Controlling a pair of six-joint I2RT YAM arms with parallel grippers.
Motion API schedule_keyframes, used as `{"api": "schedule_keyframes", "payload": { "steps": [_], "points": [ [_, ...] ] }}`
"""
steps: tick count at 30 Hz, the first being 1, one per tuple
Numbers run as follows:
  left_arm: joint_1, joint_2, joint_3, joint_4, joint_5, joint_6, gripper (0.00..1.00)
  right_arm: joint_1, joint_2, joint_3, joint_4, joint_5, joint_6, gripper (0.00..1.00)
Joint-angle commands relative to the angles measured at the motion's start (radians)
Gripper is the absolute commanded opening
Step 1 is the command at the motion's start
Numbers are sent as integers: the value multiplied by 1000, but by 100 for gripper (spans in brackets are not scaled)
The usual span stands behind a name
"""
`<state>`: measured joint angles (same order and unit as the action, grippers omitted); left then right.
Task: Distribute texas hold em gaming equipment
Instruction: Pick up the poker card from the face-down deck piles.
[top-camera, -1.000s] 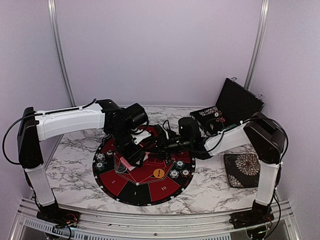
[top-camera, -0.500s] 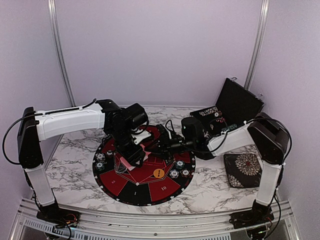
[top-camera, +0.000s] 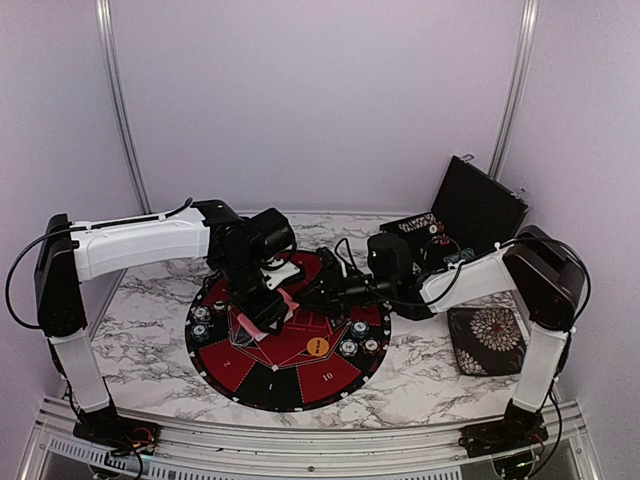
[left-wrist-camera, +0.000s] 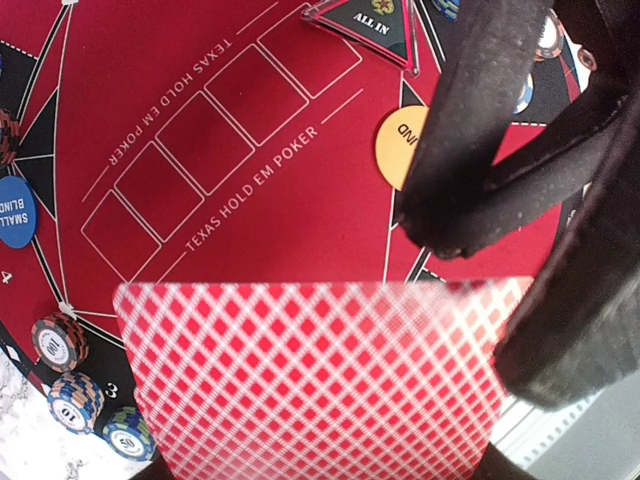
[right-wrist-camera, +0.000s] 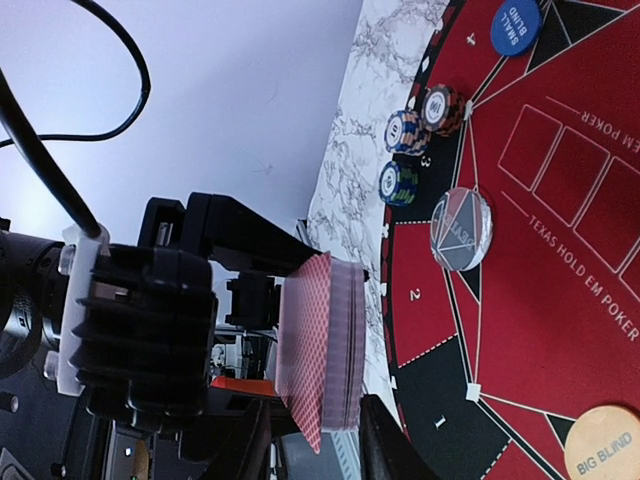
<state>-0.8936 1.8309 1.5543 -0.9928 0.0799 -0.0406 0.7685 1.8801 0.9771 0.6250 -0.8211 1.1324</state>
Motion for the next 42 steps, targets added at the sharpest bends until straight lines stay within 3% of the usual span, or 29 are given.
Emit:
{"api": "schedule_keyframes", "payload": {
  "steps": [1,25,36,42],
  "points": [
    [4,-3,1,-3,-6,-2,53,2,-16,1,31,4,14,28],
    [6,-12,-3,-3,-8,-2,53,17,45,18,59,-19,48,18],
    [7,-13,-19,-4,-9,-4,52,12,27,17,42,-14,46,1],
    [8,-14,-23,-2,-11,-4,52,4,8,13,36,-11,48,0]
  ]
}}
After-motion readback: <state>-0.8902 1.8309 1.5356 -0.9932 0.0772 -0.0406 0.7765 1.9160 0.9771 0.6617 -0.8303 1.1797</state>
